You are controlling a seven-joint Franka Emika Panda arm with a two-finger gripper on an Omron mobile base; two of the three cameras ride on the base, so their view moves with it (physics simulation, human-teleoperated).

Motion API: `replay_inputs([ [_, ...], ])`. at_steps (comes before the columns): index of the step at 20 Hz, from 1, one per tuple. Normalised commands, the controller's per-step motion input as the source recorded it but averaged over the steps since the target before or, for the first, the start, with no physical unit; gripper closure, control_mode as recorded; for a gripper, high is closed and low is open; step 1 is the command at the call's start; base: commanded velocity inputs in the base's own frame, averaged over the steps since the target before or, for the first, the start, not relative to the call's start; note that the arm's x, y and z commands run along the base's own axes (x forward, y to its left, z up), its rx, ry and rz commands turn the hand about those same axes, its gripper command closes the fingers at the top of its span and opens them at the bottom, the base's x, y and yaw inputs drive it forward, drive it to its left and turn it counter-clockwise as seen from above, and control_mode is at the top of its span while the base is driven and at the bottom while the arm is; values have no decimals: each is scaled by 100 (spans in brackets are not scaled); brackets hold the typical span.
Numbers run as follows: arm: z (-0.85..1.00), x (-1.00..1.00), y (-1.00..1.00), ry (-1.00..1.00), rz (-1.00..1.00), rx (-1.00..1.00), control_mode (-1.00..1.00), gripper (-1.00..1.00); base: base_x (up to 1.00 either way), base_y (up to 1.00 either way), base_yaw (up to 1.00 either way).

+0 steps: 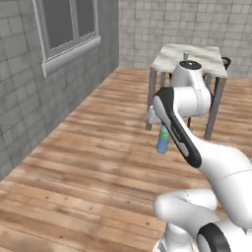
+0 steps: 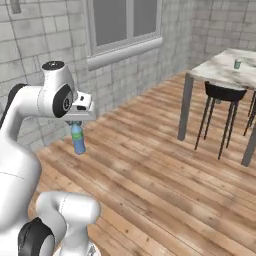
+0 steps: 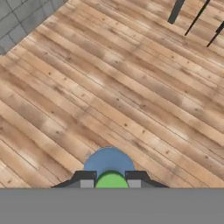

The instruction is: Move the drinks to the dining counter.

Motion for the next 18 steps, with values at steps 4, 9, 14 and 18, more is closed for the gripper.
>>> replay_inputs([
  [4,0,0,0,0,0,0,100,100,3,25,-94],
  [9,0,0,0,0,0,0,100,100,53,89,-63],
  [14,0,0,0,0,0,0,100,100,86,100,-37],
  [18,0,0,0,0,0,0,100,100,97,100,-21],
])
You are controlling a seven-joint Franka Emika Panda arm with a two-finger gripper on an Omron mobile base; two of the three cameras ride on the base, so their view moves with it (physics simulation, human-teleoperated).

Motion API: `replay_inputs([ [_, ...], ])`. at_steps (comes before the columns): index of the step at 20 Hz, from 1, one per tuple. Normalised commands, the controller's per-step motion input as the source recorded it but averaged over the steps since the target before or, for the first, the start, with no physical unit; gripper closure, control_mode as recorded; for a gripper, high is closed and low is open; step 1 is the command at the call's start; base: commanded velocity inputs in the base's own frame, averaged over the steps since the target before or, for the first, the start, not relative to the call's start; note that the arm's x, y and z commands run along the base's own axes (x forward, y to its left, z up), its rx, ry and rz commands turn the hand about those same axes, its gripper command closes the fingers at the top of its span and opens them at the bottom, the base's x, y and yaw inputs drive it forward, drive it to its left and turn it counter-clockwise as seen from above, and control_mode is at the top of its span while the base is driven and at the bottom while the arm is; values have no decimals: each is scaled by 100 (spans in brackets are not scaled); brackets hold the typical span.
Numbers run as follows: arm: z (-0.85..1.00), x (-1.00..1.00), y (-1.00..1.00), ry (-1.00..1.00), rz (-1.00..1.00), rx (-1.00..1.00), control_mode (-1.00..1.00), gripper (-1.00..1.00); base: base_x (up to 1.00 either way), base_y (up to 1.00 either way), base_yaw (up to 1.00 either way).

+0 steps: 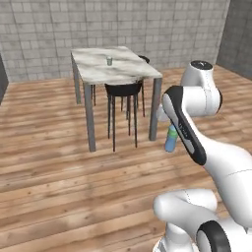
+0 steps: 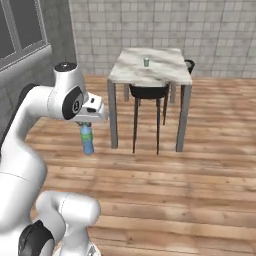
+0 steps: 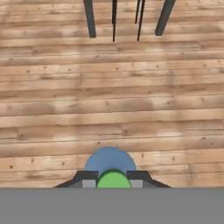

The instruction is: Move the drinks to the dining counter.

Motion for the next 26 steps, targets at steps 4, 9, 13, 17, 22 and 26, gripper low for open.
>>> replay_inputs([
  [4,0,0,0,0,0,0,100,100,100,100,-12],
  [9,0,0,0,0,0,0,100,100,100,100,-2],
  [13,0,0,0,0,0,0,100,100,100,100,0],
  [17,0,0,0,0,0,0,100,100,100,100,0],
  [22,0,0,0,0,0,0,100,100,100,72,-2],
  [26,0,0,0,0,0,0,100,100,100,42,-9],
])
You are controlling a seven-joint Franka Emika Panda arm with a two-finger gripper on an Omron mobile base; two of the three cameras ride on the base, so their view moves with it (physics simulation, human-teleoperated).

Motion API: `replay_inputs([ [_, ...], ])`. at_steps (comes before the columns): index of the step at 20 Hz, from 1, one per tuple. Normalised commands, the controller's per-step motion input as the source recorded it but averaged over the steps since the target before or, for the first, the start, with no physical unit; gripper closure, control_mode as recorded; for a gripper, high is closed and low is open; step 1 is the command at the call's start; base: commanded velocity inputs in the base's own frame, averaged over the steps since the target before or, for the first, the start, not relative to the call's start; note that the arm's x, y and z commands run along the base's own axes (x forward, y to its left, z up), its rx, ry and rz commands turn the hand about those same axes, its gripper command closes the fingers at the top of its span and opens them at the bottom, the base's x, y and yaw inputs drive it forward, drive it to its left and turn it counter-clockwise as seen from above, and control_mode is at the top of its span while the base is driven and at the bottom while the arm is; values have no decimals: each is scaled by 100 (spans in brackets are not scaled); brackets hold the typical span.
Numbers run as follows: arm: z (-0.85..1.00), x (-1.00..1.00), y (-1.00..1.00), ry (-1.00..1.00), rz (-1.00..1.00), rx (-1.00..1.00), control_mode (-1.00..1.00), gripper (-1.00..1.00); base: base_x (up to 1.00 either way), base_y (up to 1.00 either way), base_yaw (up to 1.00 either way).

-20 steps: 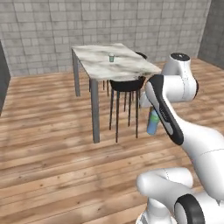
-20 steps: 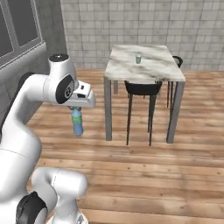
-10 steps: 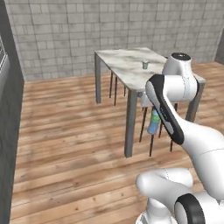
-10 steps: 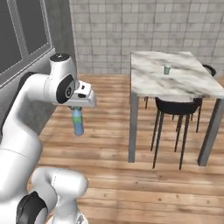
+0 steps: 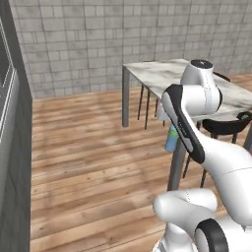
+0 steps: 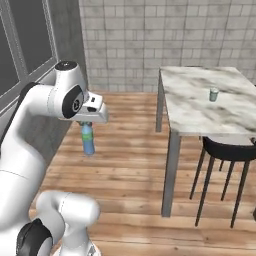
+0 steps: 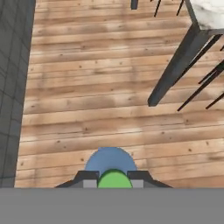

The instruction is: Move the drinks to the dining counter.

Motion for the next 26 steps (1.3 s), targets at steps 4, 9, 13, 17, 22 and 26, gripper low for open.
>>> replay_inputs([
  [4,0,0,0,0,0,0,100,100,100,30,-14],
  [9,0,0,0,0,0,0,100,100,100,33,-14],
  [13,0,0,0,0,0,0,100,100,100,41,-12],
  [17,0,0,0,0,0,0,100,100,100,49,-11],
  [22,0,0,0,0,0,0,100,100,99,60,-17],
  [26,0,0,0,0,0,0,100,100,71,47,-36],
])
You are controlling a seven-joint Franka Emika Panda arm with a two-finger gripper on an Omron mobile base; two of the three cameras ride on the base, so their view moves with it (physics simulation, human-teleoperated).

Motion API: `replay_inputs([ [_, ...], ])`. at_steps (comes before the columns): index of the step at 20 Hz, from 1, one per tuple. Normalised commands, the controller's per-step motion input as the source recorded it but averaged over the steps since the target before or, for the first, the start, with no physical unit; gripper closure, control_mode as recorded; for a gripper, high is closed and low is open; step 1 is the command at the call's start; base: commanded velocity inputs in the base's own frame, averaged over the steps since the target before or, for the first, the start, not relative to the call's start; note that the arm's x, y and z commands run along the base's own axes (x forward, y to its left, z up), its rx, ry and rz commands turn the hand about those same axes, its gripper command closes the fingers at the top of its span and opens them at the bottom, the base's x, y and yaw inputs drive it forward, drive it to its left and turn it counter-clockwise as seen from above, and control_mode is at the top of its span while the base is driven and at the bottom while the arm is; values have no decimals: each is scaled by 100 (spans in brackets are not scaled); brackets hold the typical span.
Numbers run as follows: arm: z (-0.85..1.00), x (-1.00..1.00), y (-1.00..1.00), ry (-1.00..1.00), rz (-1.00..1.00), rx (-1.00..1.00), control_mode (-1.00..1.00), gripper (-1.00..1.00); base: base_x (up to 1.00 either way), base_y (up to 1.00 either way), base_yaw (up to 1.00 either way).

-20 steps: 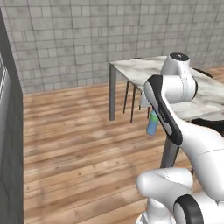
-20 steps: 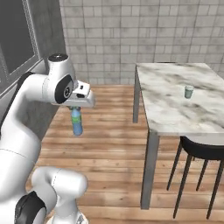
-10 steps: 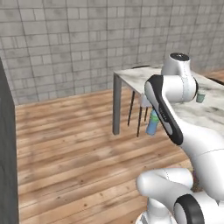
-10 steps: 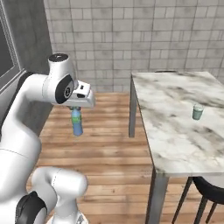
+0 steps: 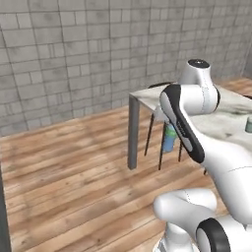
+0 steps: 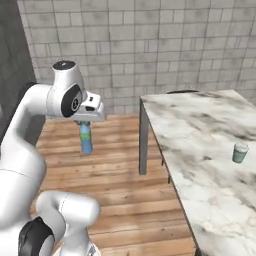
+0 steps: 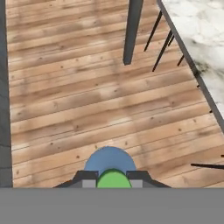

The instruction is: Move the drinks to the dining counter.

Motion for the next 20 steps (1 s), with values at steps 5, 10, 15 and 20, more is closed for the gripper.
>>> replay_inputs([
  [5,0,0,0,0,0,0,100,100,47,21,-66],
  [10,0,0,0,0,0,0,100,100,48,24,-74],
  [15,0,0,0,0,0,0,100,100,54,53,-66],
  [20,0,0,0,0,0,0,100,100,54,80,-58],
])
